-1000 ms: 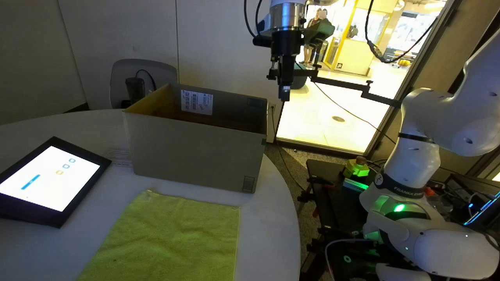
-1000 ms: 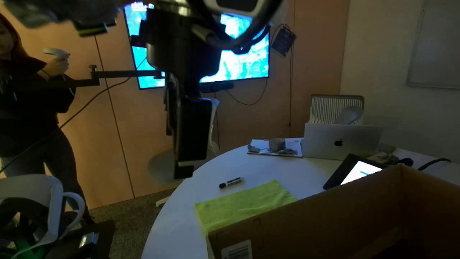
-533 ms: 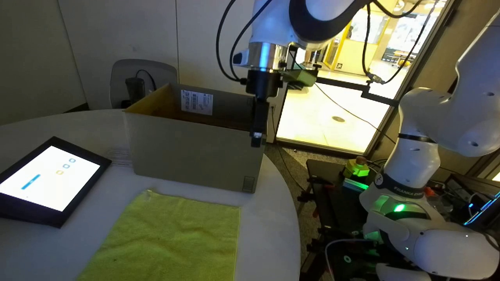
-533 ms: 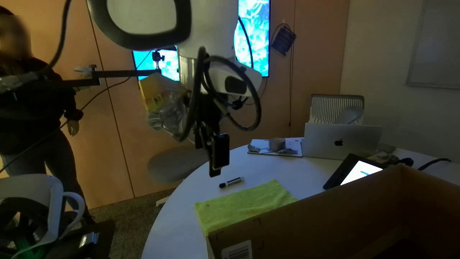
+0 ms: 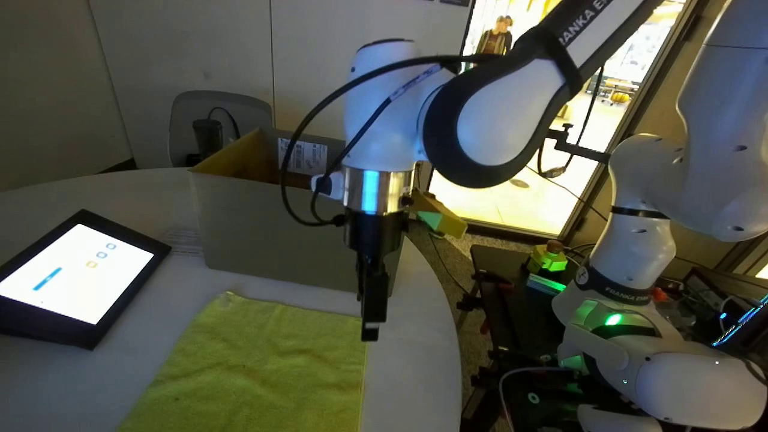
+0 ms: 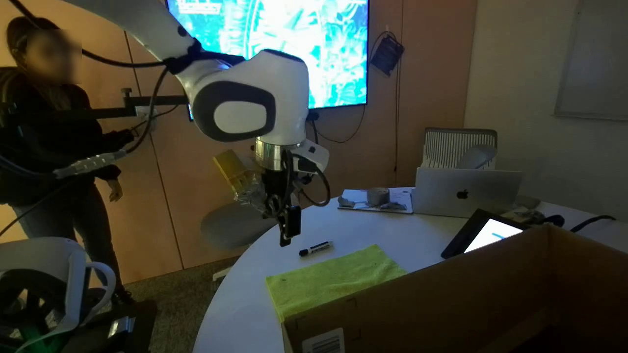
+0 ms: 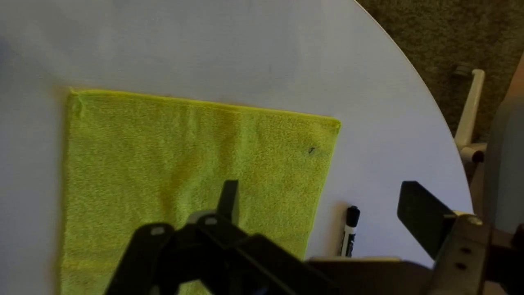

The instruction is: Pick up the marker and wrap it on the cloth, then put the cloth in the box

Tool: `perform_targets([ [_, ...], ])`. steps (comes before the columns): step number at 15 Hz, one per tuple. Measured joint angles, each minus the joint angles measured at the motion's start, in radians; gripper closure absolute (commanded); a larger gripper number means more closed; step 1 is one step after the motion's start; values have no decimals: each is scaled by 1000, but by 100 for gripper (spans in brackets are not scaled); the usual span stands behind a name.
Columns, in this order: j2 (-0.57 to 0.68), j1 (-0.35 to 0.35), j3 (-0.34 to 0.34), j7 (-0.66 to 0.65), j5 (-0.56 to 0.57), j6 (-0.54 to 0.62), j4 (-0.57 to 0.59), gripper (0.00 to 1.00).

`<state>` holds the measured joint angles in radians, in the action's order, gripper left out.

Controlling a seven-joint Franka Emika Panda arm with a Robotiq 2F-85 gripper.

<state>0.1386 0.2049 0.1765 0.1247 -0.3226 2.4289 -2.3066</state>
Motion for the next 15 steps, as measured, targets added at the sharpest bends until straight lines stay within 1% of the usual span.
perform_targets([
  [4, 179, 18, 37, -50, 2, 19, 132, 0],
  [6, 272, 39, 45, -98, 11, 57, 207, 0],
  [10, 432, 92, 39, -223, 76, 145, 351, 0],
  [15, 575, 132, 24, -301, 117, 154, 509, 0],
])
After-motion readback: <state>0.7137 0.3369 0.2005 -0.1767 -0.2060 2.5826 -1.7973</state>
